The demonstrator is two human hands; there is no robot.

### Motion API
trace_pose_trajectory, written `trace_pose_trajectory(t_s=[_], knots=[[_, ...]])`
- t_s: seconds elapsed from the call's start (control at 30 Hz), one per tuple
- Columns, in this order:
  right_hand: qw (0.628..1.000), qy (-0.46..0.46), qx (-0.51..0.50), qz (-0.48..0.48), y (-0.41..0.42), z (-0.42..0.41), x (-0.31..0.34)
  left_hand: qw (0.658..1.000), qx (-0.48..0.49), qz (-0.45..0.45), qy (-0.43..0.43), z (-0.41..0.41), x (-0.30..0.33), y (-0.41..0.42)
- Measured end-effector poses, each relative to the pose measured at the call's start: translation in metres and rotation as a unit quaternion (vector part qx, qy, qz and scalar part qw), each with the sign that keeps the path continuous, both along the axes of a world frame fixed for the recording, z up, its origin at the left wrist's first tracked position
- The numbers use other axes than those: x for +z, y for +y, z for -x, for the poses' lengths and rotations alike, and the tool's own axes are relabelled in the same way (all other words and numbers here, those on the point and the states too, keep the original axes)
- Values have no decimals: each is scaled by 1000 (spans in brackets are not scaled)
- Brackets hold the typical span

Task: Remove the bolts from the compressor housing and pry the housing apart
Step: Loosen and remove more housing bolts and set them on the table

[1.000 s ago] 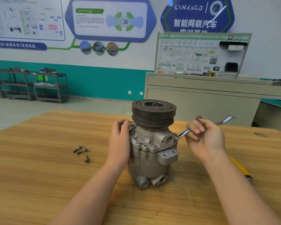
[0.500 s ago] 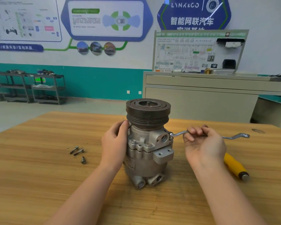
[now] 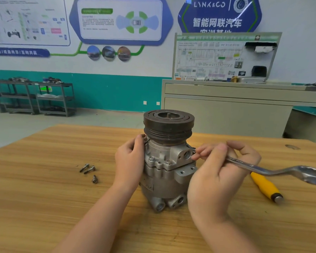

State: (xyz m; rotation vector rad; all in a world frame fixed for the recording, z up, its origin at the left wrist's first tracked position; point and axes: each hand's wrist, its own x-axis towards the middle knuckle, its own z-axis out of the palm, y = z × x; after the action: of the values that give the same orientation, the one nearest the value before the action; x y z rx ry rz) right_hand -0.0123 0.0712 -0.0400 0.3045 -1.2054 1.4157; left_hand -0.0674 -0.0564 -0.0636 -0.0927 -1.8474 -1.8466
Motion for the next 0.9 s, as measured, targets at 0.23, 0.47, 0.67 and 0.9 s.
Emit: trace_pose_trajectory(t_s=[0.23, 0.47, 0.67, 0.9], knots=[[945, -65, 199, 253, 28, 14, 15, 998, -47, -20, -19, 5, 1, -3], [768, -259, 508, 290, 69, 60, 23, 992, -95, -64, -52, 9, 4, -2], [733, -217, 548, 339, 76, 59, 25, 991, -97, -69, -61, 6, 3, 0], [931, -127, 302, 161, 73, 39, 23, 990, -123, -45, -47, 2, 4, -1]])
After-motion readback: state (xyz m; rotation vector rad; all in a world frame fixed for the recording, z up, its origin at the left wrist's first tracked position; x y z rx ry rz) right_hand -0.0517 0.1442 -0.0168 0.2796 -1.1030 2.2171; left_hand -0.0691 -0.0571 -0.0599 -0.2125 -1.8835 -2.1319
